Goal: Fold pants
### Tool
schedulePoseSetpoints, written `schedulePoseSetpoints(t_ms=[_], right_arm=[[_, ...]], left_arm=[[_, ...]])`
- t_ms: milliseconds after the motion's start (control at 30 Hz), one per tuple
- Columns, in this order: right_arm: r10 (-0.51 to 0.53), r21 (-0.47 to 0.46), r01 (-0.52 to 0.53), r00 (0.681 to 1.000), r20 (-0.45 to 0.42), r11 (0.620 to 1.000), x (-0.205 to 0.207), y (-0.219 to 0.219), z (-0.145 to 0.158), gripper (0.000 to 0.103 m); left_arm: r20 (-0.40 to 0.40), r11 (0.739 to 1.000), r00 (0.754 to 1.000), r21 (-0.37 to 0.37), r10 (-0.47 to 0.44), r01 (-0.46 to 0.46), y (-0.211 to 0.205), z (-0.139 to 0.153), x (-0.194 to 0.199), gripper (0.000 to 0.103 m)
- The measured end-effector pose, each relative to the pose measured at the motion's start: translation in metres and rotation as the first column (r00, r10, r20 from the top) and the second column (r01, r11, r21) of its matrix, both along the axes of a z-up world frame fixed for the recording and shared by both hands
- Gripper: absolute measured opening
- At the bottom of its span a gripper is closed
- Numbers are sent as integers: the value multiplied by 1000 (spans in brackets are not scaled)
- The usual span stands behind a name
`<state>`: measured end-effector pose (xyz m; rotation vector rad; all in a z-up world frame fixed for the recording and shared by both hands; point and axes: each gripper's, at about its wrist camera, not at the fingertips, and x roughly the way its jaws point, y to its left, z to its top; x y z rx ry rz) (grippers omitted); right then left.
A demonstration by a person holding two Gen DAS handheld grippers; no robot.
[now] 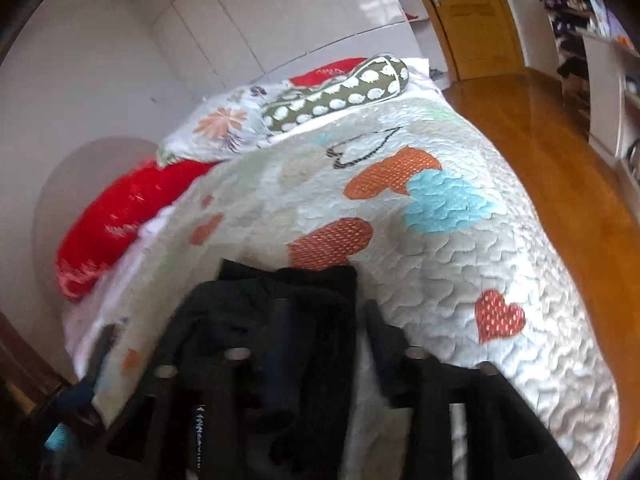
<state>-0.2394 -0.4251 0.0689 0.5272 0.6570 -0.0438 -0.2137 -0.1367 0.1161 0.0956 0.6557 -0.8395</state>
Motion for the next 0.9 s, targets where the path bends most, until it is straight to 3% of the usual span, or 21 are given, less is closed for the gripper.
schedulePoseSetpoints(t_ms=[67, 200, 233, 300, 367, 433, 500, 567, 667, 733, 900], right_arm=[[39, 35, -38, 999, -21, 999, -7, 7, -4, 58], [87, -9, -88, 994, -71, 996, -10, 30, -15, 58], [108, -35, -111, 990, -88, 993, -10, 37, -18, 57], [127, -110, -139, 985, -113, 984, -11, 48, -21, 41], [115, -230, -145, 983, -140, 962, -13, 55, -23, 38], [57, -333, -118, 981, -186, 936, -18, 52, -28, 38], [15, -336, -86, 978, -208, 938, -21, 41, -32, 38], [-15, -350, -70, 972, -232, 934, -25, 33, -36, 38], [-4, -192, -20, 993, -120, 981, -40, 18, -23, 38], [-4, -187, -7, 998, -60, 982, -42, 20, -9, 38], [109, -154, -106, 994, 7, 982, -15, 43, 10, 38]], left_arm=[[-18, 998, 998, 30, 60, -59, 2, -9, 19, 74], [-66, 995, 995, 59, 81, -78, -8, -32, 38, 74], [-74, 996, 995, 67, 65, -60, -16, -38, 39, 74], [-83, 995, 996, 94, 26, -18, -33, -46, 42, 74], [-91, 990, 995, 133, -29, 41, -56, -57, 35, 74], [-48, 983, 998, 174, -49, 57, -74, -63, 23, 74], [-15, 980, 999, 195, -41, 43, -84, -67, 19, 74], [-45, 983, 998, 180, -36, 44, -80, -66, 23, 74], [-87, 988, 996, 151, -24, 37, -65, -56, 29, 74], [-94, 991, 996, 135, 7, 6, -56, -49, 31, 74], [-66, 987, 994, 139, 87, -77, -45, -40, 37, 74]])
